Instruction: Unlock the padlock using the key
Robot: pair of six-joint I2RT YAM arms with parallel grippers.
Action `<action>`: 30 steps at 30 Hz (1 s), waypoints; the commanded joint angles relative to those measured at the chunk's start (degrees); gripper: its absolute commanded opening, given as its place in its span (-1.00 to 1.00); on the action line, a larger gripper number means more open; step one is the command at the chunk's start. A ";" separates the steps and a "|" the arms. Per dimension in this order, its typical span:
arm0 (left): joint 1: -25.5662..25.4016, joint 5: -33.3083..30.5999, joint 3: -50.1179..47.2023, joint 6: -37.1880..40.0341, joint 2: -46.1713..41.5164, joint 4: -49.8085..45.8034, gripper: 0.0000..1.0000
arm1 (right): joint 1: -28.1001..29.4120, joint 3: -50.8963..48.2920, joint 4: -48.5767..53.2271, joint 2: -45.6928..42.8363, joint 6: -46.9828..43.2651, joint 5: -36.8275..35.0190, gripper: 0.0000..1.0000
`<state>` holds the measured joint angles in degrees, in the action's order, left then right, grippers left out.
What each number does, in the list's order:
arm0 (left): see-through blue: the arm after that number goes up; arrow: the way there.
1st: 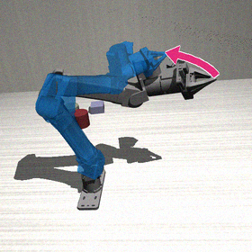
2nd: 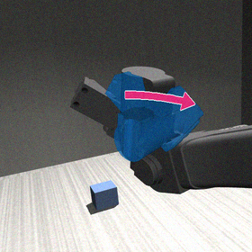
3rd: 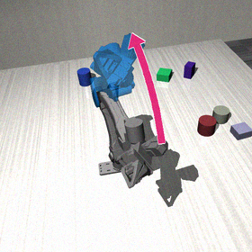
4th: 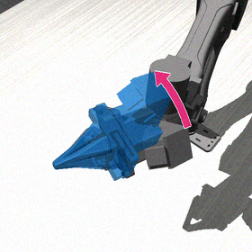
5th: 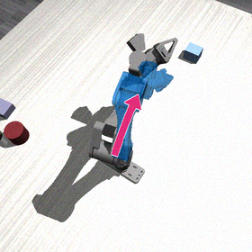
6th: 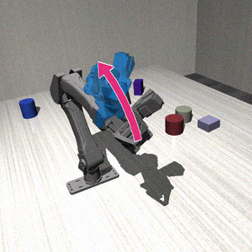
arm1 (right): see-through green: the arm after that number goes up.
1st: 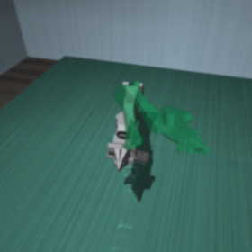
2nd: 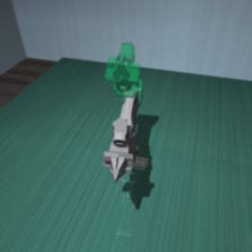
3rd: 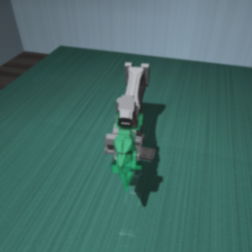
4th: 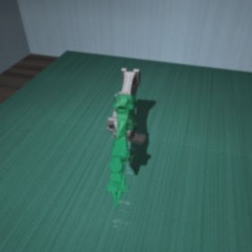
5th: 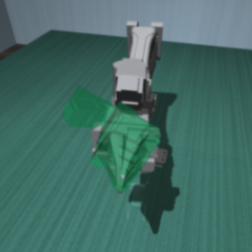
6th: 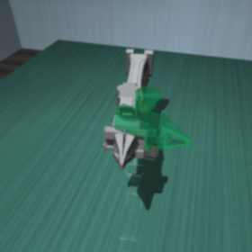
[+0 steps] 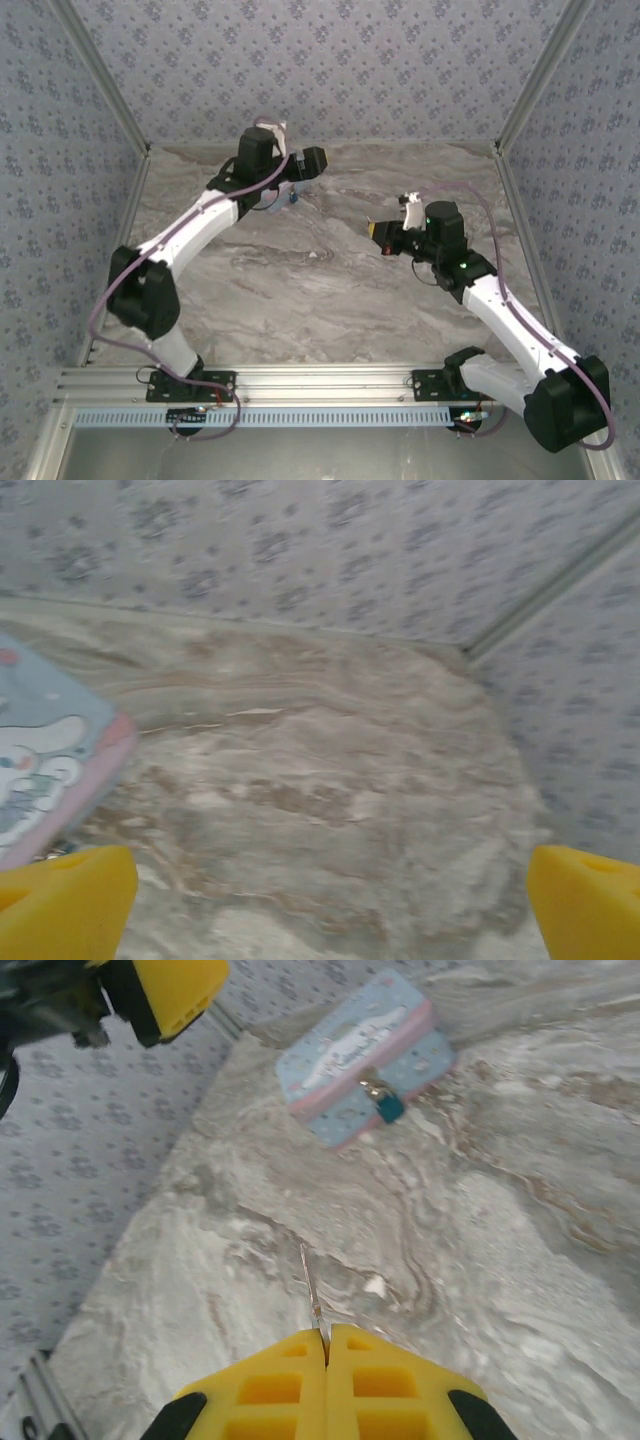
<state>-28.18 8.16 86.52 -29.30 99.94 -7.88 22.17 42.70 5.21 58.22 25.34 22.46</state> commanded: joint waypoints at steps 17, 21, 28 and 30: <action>1.20 -12.00 52.90 15.32 41.54 -35.83 0.99 | 0.81 -0.29 11.73 -5.63 -3.67 -8.24 -0.99; 1.13 -11.47 59.53 15.50 46.29 -38.53 0.99 | 0.77 -0.58 12.38 -6.57 -3.68 -8.77 -0.99; 0.00 -10.73 60.13 17.08 47.80 -41.00 0.99 | 0.66 -0.71 13.34 -7.37 -3.79 -9.70 -0.99; -0.67 -11.40 59.60 17.90 47.80 -41.85 0.99 | 0.68 -0.69 13.38 -7.46 -3.72 -9.76 -0.99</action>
<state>-27.51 -2.90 144.70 -13.41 146.96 -45.60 22.65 42.50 17.30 51.77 22.39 13.93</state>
